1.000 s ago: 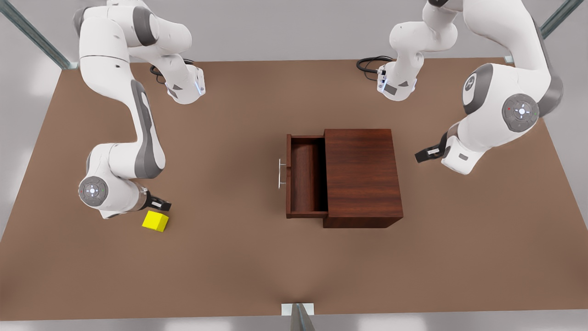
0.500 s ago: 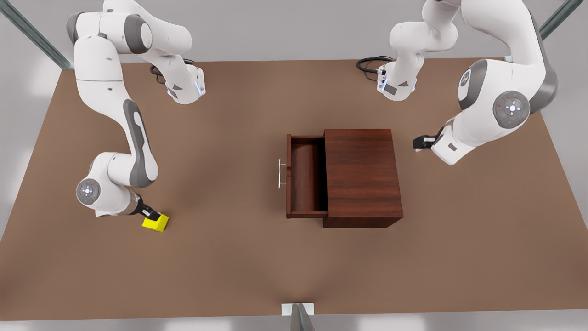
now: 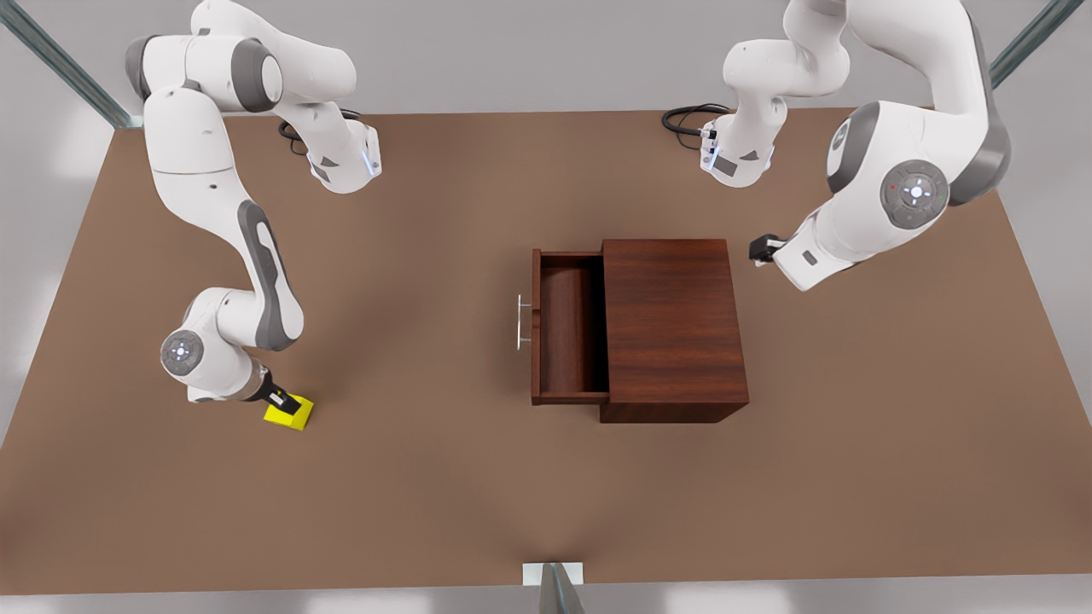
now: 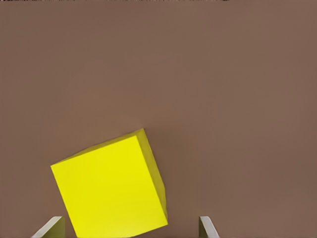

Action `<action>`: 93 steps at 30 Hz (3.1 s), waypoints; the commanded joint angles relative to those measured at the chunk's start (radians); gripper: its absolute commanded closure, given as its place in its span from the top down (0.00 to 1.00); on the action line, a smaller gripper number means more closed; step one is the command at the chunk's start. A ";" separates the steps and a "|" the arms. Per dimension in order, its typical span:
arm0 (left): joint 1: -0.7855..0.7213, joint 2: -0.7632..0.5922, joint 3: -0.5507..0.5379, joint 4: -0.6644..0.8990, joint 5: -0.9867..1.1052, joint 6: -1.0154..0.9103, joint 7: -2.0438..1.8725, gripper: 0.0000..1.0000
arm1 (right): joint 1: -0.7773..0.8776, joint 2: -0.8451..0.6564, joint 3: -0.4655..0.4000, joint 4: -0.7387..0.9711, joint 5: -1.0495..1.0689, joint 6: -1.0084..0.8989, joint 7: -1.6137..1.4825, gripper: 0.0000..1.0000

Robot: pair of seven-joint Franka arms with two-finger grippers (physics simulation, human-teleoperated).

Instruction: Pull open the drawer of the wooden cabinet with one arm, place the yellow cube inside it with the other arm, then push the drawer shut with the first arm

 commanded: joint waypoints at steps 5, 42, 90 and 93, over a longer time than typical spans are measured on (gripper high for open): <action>-0.008 -0.007 -0.001 -0.001 -0.001 -0.039 0.053 1.00 | 0.001 0.022 0.000 0.001 0.000 0.054 -0.019 1.00; -0.026 -0.013 0.070 -0.015 -0.002 -0.022 0.018 1.00 | -0.008 0.085 0.008 0.016 -0.009 0.120 -0.022 1.00; -0.043 -0.090 0.068 -0.187 0.041 -0.054 -0.005 1.00 | 0.466 -0.007 0.339 0.648 0.028 -0.632 1.064 0.71; -0.043 -0.138 0.070 -0.263 0.041 -0.013 -0.005 1.00 | 0.487 0.039 0.339 0.711 0.028 -0.607 1.097 0.71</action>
